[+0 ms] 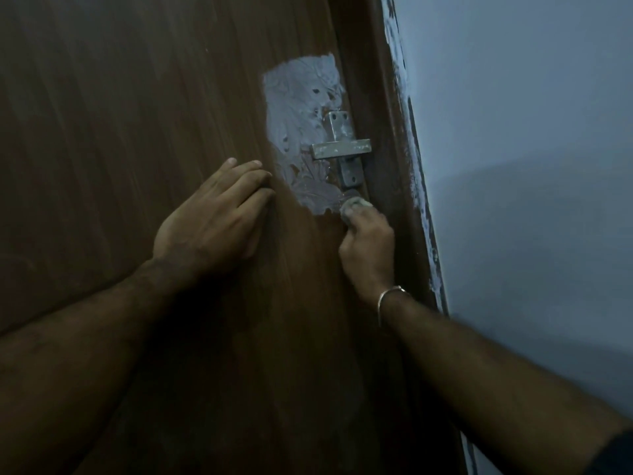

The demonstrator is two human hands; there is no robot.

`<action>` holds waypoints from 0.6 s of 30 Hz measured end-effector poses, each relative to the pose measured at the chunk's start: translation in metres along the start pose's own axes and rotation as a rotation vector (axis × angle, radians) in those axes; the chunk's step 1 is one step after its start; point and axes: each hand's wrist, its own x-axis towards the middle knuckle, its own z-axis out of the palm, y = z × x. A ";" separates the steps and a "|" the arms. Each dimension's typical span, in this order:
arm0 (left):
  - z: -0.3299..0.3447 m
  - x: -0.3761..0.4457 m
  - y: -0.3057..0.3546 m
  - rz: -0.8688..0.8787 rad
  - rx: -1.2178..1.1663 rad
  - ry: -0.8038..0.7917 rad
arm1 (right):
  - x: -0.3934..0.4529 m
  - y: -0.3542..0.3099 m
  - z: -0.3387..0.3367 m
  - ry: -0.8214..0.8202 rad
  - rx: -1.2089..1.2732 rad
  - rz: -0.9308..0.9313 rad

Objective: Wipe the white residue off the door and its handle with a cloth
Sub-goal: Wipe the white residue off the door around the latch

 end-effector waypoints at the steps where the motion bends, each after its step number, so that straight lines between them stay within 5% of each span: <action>1: 0.000 -0.001 0.000 0.000 0.007 -0.007 | 0.003 0.004 -0.003 -0.015 0.004 -0.041; 4: 0.001 0.000 0.001 0.001 0.008 -0.029 | 0.026 0.007 -0.008 0.028 0.040 0.109; 8: 0.001 -0.001 0.000 0.002 0.041 -0.049 | 0.011 -0.013 -0.005 -0.014 0.035 -0.129; 12: 0.001 0.000 0.002 0.012 0.040 -0.071 | 0.031 -0.004 -0.010 0.028 0.085 0.113; 16: 0.003 0.000 0.001 -0.003 0.041 -0.069 | 0.011 -0.006 -0.011 -0.047 0.048 -0.099; 18: 0.002 0.000 0.002 0.003 0.029 -0.072 | 0.025 0.005 -0.013 -0.001 0.084 0.102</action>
